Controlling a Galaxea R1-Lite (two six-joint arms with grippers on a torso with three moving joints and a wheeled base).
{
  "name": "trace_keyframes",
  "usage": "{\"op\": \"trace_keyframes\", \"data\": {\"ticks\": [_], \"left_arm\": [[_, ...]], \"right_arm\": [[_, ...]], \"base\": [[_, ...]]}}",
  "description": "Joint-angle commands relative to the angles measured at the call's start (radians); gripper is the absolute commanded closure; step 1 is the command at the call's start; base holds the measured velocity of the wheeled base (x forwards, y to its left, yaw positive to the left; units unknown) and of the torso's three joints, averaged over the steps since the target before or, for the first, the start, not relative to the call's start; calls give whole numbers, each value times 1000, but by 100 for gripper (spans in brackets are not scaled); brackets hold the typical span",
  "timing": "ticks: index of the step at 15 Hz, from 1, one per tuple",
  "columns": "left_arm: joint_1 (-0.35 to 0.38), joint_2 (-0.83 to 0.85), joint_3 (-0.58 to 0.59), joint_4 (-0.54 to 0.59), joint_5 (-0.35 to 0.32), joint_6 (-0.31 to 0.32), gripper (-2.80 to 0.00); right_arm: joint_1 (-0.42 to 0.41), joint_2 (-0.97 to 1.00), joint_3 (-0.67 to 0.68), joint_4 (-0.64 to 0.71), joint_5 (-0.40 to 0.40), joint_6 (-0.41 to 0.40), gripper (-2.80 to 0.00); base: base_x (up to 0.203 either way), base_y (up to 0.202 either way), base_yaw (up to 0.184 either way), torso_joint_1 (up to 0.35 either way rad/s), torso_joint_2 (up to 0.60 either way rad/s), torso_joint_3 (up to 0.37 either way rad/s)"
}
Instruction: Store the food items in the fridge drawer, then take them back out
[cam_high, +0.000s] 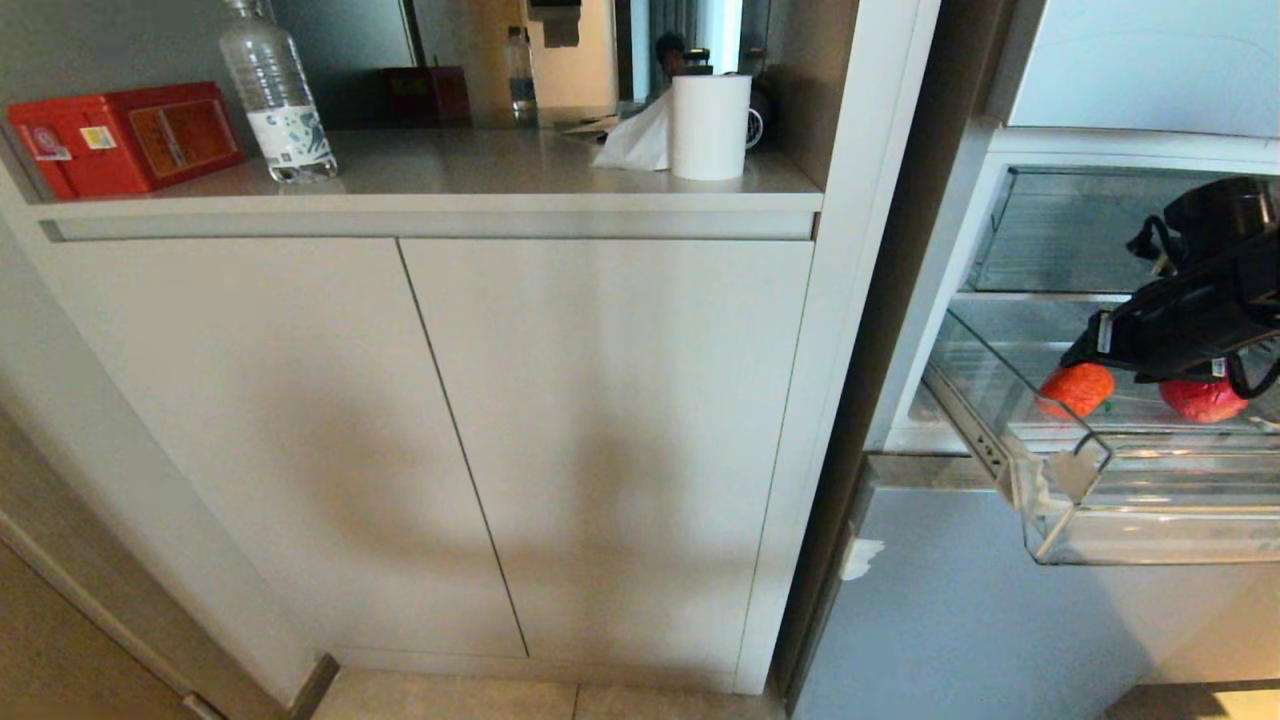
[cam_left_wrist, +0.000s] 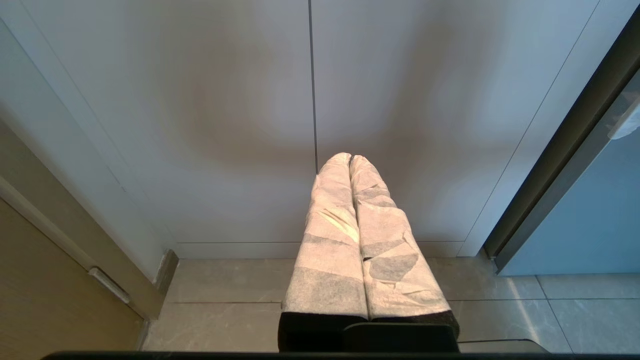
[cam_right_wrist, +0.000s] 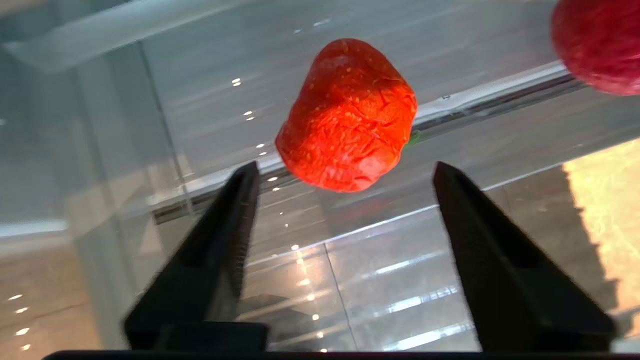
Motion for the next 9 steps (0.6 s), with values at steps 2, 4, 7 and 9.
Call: {"op": "trace_keyframes", "data": {"ticks": [2,4,7,9], "left_arm": [[0,0,0,0,0,0,0],[0,0,-1,0,0,0,0],[0,0,0,0,0,0,0],[0,0,1,0,0,0,0]], "right_arm": [[-10,76,-23,-45,1,-1,-280],[-10,94,-27,-48,-1,1,-280],[-10,123,-46,-48,1,4,-280],[-10,141,-45,-48,2,5,-280]], "base": [[0,0,0,0,0,0],[0,0,0,0,0,0],[0,0,0,0,0,0],[0,0,0,0,0,0]]}}
